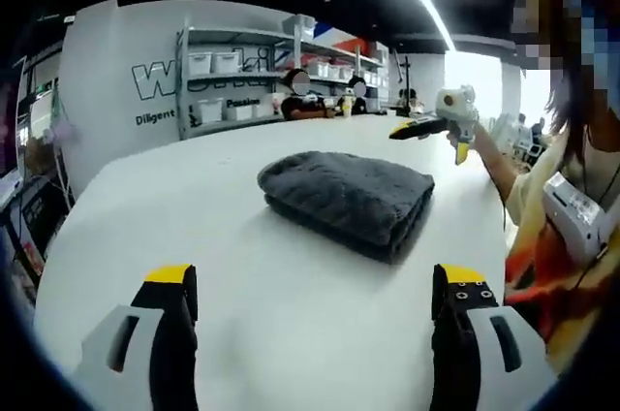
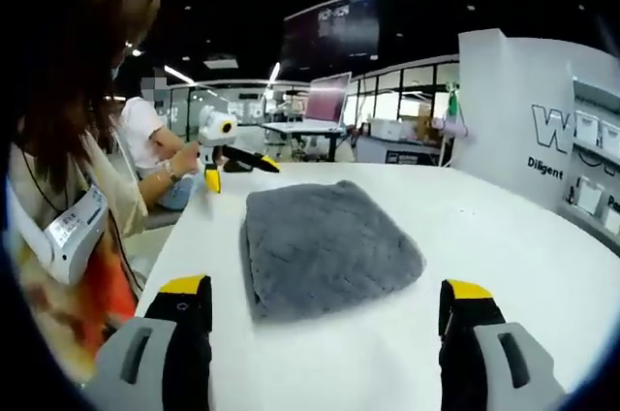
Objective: Fold the towel on the table until its edges align and the towel forms a compact rectangular stack.
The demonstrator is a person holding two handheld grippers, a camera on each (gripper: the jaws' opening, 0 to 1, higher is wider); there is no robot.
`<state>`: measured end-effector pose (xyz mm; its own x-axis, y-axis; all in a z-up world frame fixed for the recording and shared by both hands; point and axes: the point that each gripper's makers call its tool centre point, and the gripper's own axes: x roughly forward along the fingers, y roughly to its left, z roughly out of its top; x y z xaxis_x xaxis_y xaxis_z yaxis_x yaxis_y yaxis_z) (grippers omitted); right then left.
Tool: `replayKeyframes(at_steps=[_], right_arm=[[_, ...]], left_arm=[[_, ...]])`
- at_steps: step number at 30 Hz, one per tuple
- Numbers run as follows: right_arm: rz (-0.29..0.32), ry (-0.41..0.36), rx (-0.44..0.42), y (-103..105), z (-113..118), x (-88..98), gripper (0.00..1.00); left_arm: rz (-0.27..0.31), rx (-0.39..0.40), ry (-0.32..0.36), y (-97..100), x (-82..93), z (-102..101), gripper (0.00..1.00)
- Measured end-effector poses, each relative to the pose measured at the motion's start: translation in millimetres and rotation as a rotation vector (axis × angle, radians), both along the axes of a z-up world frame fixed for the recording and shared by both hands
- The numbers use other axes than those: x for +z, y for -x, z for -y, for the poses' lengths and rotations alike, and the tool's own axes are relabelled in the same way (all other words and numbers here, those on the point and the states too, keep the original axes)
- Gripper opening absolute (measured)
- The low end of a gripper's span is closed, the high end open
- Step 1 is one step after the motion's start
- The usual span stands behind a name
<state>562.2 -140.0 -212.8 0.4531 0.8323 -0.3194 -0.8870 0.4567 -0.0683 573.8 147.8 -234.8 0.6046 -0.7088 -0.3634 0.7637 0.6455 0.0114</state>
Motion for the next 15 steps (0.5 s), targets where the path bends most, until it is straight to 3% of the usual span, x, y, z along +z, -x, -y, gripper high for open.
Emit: replayKeyframes(at_steps=[15], right_arm=[[-0.015, 0.009, -0.028, -4.0, 5.4, -4.9, 0.99]], left_arm=[[0.005, 0.039, 0.006, -4.5, 4.6, -9.9, 0.99]])
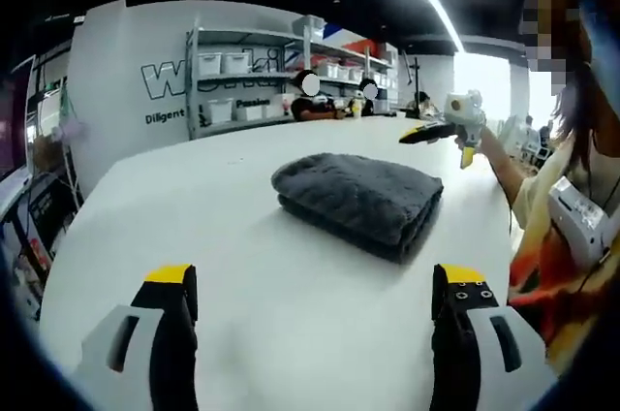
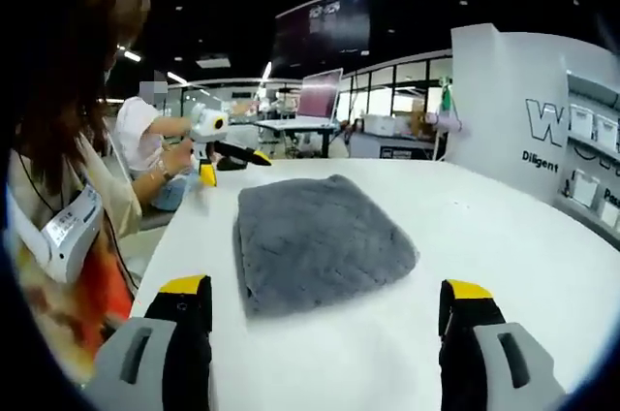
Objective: Fold the towel on the table until its edges align and the towel forms a compact rectangular stack.
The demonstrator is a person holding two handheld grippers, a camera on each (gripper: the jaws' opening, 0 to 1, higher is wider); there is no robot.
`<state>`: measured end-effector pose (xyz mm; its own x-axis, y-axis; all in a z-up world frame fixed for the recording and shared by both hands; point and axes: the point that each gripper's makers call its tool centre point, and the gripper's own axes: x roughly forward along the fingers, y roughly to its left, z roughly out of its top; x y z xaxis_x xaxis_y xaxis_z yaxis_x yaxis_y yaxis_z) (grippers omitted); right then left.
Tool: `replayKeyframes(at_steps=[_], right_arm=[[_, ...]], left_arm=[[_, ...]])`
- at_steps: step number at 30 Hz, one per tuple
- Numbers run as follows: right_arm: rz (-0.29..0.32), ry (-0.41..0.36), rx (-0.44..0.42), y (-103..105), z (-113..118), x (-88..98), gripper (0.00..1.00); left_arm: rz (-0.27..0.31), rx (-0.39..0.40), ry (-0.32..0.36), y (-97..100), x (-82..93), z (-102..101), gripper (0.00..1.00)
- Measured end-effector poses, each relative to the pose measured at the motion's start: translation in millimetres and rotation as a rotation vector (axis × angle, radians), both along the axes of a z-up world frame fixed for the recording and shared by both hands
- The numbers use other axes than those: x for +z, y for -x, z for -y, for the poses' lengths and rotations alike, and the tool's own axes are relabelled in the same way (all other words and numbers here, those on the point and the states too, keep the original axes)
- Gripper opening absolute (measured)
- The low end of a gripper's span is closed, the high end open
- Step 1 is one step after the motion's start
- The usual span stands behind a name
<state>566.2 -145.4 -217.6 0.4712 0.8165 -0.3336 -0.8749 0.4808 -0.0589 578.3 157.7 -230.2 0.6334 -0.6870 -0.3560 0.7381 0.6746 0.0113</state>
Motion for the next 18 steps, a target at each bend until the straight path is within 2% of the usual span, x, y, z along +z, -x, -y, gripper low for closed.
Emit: replayKeyframes(at_steps=[18], right_arm=[[-0.024, 0.04, -0.013, -1.7, 1.6, -12.5, 0.99]], left_arm=[[0.005, 0.007, 0.018, 0.7, -0.1, 3.0, 0.99]])
